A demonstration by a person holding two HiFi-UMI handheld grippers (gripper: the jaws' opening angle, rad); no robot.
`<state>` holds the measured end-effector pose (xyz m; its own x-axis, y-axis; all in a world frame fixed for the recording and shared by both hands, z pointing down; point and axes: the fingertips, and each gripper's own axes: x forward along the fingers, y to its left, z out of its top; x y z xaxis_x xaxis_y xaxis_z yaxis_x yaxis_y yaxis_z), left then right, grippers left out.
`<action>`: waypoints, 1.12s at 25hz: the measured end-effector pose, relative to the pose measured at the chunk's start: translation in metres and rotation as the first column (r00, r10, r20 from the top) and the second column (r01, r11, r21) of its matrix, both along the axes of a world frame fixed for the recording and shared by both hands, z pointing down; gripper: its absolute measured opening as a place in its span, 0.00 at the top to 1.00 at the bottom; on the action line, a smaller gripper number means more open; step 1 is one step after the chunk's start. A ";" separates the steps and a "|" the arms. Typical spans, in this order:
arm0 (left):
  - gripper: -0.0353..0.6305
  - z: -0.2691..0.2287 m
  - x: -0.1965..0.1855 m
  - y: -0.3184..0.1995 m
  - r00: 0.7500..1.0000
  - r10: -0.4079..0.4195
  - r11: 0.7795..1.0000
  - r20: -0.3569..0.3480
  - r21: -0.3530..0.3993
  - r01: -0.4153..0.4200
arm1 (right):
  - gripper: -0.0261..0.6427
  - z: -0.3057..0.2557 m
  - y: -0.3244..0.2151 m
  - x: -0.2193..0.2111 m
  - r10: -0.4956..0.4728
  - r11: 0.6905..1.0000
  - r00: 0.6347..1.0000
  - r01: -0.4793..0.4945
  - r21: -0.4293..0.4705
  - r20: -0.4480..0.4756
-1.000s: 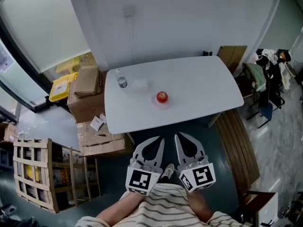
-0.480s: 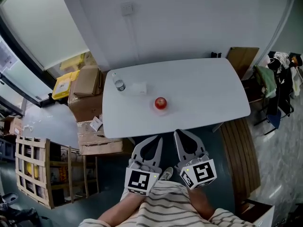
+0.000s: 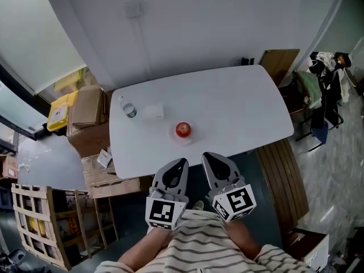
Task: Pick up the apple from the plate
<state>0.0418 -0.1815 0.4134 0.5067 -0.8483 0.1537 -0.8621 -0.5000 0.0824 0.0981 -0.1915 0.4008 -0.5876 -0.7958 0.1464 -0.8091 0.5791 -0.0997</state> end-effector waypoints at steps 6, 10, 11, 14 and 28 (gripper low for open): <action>0.94 -0.014 -0.012 -0.043 1.000 0.027 0.999 -0.002 0.037 -0.027 | 0.94 -0.016 -0.042 -0.005 0.042 0.999 0.999 -0.042 0.030 -0.009; 0.94 -0.015 -0.020 -0.064 0.999 0.034 0.999 0.005 0.042 -0.034 | 0.94 -0.010 -0.063 -0.014 0.055 0.998 0.998 -0.055 0.027 -0.008; 0.94 -0.014 -0.021 -0.068 0.999 0.038 0.999 0.009 0.038 -0.038 | 0.94 -0.008 -0.067 -0.017 0.056 0.998 0.998 -0.056 0.024 -0.014; 0.94 -0.006 -0.023 -0.079 0.998 0.058 0.998 0.023 0.020 -0.058 | 0.94 0.000 -0.076 -0.025 0.060 0.998 0.998 -0.060 0.013 -0.031; 0.78 0.075 -0.029 -0.115 0.981 0.178 0.976 0.082 -0.144 -0.166 | 0.94 0.038 -0.101 -0.028 0.128 0.989 0.991 -0.131 -0.066 -0.047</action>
<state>0.0131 -0.2961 0.4884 0.6211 -0.7176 0.3151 -0.7712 -0.6312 0.0828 0.0697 -0.2920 0.4390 -0.4726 -0.8517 0.2263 -0.8810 0.4625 -0.0993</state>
